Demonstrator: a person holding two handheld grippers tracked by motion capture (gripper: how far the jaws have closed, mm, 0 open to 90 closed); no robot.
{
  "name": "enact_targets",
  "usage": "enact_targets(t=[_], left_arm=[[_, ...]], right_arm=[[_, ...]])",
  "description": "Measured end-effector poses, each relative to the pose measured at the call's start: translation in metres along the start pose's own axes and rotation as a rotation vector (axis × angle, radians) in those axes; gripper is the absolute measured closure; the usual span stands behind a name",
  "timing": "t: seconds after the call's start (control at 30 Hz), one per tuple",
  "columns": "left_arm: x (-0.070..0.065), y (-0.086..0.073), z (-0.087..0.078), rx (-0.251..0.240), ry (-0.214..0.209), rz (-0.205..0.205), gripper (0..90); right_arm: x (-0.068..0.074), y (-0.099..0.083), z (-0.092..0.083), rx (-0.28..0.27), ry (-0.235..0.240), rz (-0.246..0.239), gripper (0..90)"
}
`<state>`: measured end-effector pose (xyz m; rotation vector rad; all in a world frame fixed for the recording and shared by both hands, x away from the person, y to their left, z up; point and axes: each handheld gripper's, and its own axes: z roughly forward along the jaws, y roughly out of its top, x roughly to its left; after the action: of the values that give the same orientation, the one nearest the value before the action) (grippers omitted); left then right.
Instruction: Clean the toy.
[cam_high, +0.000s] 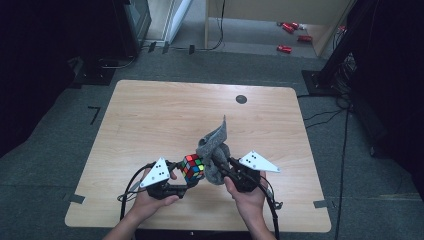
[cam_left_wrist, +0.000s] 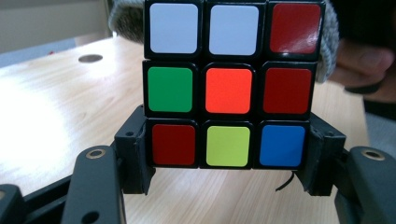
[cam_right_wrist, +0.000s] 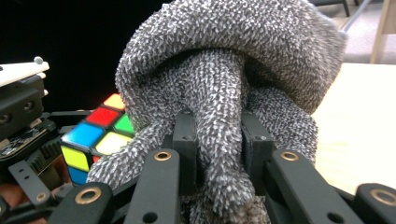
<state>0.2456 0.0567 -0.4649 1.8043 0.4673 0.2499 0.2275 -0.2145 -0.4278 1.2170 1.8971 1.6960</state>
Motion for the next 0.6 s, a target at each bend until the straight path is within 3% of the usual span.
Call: enact_targets(t=[0.13,0.4,0.5,0.6], left_arm=[[0.004,0.0,-0.004,-0.033,-0.015,-0.039,34.6],[0.004,0.002,-0.007,-0.077,-0.041,-0.048,34.5],[0.007,0.003,-0.01,-0.106,-0.047,-0.072,34.6],[0.008,0.002,-0.011,-0.104,-0.05,-0.076,34.6]], right_arm=[[-0.001,-0.003,0.003,0.008,0.013,0.02,73.2],[-0.001,-0.01,0.011,0.03,0.099,0.091,73.0],[0.0,-0.014,0.016,0.077,0.117,0.09,73.0],[0.0,-0.019,0.02,0.11,0.131,0.097,73.0]])
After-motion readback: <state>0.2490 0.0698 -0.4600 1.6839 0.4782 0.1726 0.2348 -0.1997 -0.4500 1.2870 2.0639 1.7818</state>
